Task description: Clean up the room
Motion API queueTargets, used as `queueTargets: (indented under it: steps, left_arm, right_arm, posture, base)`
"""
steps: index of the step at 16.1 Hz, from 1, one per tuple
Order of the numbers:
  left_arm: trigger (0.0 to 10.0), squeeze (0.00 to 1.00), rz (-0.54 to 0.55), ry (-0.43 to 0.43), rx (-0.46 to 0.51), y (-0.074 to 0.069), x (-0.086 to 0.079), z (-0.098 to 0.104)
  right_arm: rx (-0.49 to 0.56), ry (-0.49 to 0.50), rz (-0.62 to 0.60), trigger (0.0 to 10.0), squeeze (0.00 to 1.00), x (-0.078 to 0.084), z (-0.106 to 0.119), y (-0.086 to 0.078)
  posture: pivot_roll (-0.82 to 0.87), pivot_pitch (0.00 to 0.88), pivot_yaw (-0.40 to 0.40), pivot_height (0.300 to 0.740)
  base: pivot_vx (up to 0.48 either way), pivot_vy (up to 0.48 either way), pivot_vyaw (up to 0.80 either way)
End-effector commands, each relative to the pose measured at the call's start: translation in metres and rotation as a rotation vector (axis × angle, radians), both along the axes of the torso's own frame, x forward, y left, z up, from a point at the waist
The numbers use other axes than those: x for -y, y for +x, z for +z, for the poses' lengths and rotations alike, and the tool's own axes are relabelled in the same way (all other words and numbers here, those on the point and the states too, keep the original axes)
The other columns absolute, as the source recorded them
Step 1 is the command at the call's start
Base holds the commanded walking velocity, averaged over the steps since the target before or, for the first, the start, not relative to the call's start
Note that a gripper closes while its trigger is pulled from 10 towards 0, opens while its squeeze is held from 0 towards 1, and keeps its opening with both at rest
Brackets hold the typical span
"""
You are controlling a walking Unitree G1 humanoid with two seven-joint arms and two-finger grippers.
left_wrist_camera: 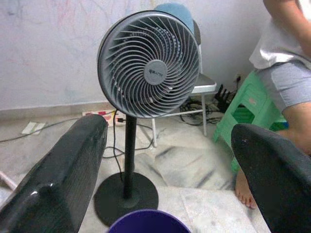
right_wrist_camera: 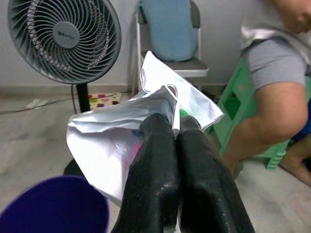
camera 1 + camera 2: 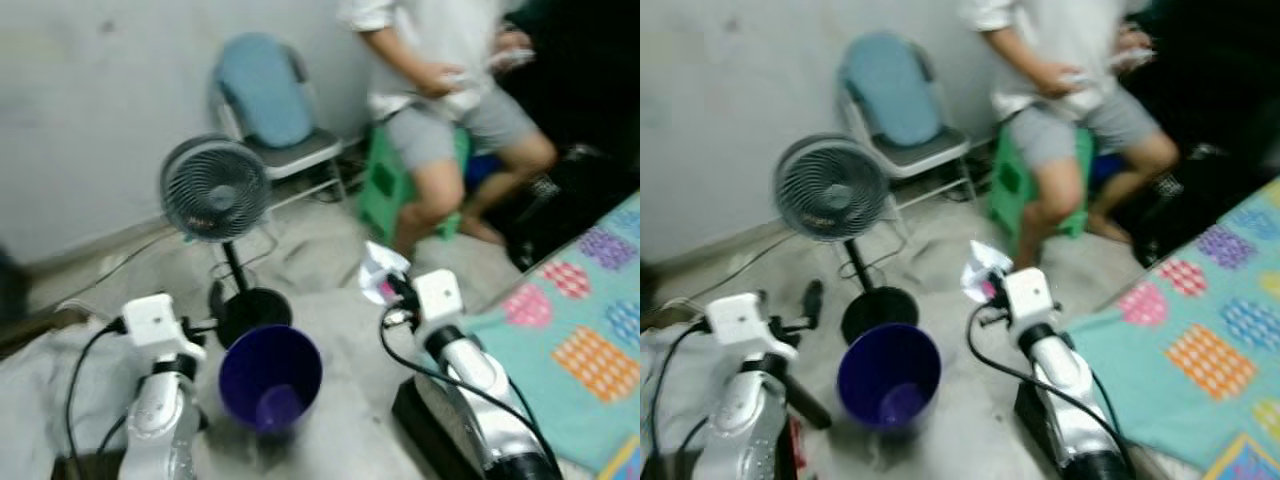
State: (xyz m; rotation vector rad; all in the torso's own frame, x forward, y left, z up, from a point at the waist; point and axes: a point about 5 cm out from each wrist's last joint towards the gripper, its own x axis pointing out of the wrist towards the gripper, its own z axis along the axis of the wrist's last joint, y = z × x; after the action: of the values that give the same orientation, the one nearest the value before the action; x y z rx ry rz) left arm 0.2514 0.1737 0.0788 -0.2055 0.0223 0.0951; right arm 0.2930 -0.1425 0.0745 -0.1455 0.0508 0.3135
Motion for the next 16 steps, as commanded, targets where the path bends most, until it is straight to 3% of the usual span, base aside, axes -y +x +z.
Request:
queueTargets:
  steps: [1,12,16]
  left_arm:
    - [10.0,0.0,-0.004,0.011,-0.008,0.0028,-0.0041,0.0006]
    - [10.0,0.0,-0.065,-0.027,0.003,0.0037,0.0023,0.0012]
    - [10.0,0.0,-0.095,-0.055,0.017,0.0041,0.005,0.0026]
  right_arm:
    - [0.035,0.013,0.012,10.0,0.0,-0.0073,0.0085,0.003]
    - [0.034,0.01,-0.006,10.0,0.0,-0.0057,0.0075,0.0004]
    - [0.031,0.008,-0.017,10.0,0.0,-0.0036,0.0077,0.0002]
  posture:
    - [-0.16,0.0,0.046,0.74]
    - [-0.16,0.0,0.051,0.74]
    - [-0.18,0.0,0.055,0.74]
  base:
    - [0.0,0.0,0.71]
    - [0.0,0.0,0.63]
    - [0.0,0.0,0.0]
